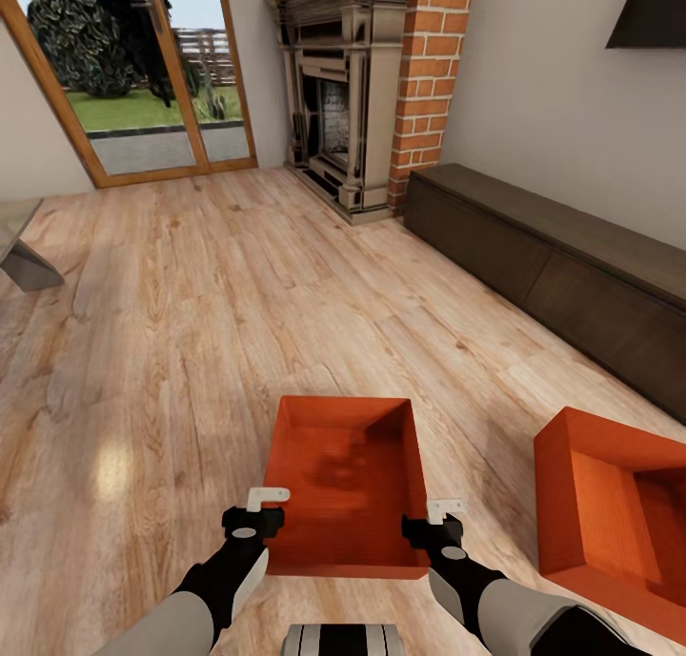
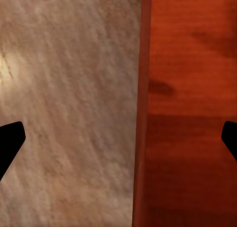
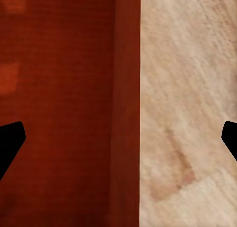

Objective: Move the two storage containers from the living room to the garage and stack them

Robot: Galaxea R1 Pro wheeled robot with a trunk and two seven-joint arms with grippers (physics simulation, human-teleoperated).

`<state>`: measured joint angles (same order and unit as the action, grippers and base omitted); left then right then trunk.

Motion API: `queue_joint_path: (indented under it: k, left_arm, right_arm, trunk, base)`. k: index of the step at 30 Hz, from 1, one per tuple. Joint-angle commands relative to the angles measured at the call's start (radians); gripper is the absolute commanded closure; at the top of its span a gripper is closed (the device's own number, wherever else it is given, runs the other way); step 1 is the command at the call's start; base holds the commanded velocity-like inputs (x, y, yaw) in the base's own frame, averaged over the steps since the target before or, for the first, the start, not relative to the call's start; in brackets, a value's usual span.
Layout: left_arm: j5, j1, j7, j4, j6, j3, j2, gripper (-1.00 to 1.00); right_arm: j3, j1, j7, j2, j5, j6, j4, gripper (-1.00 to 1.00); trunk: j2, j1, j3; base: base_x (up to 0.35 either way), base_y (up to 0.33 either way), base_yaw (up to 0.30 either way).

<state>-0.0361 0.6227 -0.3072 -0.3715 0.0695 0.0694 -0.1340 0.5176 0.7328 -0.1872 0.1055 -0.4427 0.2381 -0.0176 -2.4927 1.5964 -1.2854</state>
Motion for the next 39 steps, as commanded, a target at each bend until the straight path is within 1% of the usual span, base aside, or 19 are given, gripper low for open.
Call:
queue_joint_path:
  k: [1,6,33,34,39]
  left_arm:
    - [-0.004,0.0,-0.007,-0.002,0.007,0.007,0.001,-1.0]
    - [-0.004,0.0,-0.007,-0.003,0.007,0.007,0.001,-1.0]
    - [-0.004,0.0,-0.007,0.001,0.007,0.007,0.0,-1.0]
    - [-0.004,0.0,-0.007,0.003,0.007,0.008,0.0,1.0]
    - [-0.004,0.0,-0.007,0.003,0.007,0.008,0.0,1.0]
  right_arm:
    - [0.009,0.0,-0.003,0.0,-0.008,0.003,0.001,-1.0]
    - [0.009,0.0,-0.003,0.0,-0.008,0.003,0.0,-1.0]
    - [0.008,0.0,-0.004,0.0,-0.01,0.007,0.001,-1.0]
    - [0.008,0.0,-0.004,0.0,-0.01,0.007,0.001,1.0]
    - [0.008,0.0,-0.004,0.0,-0.01,0.006,0.001,1.0]
  trunk:
    - [-0.007,0.004,-0.004]
    - [-0.008,0.006,-0.023]
    - [-0.008,0.006,-0.023]
    - [-0.008,0.006,-0.023]
    - [-0.008,0.006,-0.023]
  base:
    - [0.0,0.0,0.0]
    - [0.0,0.0,0.0]
    - [0.0,0.0,0.0]
    - [0.0,0.0,0.0]
    - [0.0,0.0,0.0]
